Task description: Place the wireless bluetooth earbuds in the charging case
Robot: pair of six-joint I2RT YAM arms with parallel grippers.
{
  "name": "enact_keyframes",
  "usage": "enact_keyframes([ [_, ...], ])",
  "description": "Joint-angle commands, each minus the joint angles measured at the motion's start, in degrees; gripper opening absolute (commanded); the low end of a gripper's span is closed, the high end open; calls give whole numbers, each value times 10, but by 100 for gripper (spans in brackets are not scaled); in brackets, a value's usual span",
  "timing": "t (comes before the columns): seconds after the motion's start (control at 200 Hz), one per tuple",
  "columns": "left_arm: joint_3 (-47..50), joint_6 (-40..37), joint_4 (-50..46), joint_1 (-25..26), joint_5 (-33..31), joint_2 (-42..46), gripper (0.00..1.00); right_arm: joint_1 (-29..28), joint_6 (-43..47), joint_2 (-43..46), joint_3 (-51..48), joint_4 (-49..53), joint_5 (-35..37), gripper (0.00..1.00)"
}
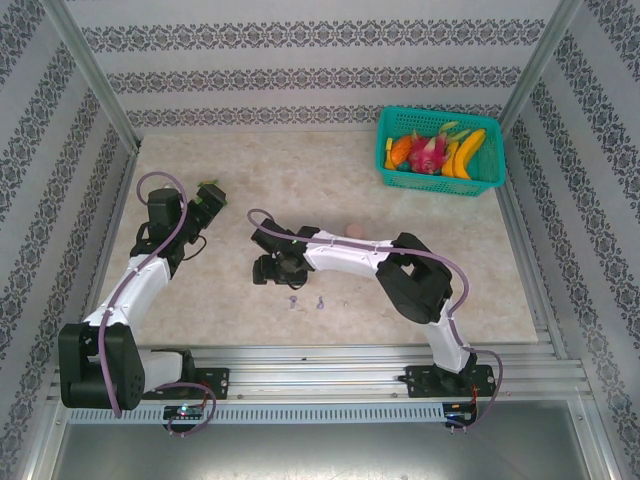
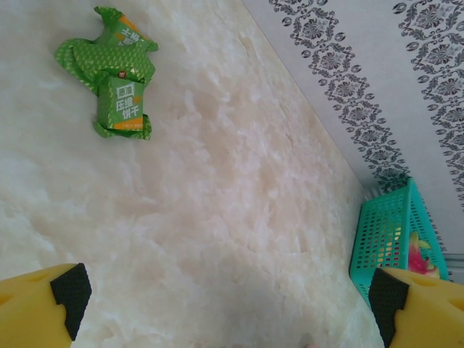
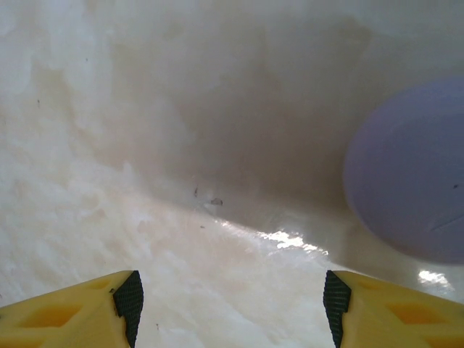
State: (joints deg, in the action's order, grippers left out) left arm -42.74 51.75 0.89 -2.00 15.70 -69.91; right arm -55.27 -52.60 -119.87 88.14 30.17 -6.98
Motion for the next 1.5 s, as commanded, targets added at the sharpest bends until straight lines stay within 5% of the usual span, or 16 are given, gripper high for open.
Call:
enact_keyframes([
  [0.0,2,7,23,-6,12,9,100,15,-3,-3,-5,-3,10,68],
  [0.714,5,8,31,-5,20,19,100,80,-35,74,-35,30,91,69],
  [1.089,1,31,26,-5,2,9,100,54,-218,4,88,159,194,73],
  [1.494,5,28,32,-5,3,9,100,38,-271,-100,241,282,211,83],
])
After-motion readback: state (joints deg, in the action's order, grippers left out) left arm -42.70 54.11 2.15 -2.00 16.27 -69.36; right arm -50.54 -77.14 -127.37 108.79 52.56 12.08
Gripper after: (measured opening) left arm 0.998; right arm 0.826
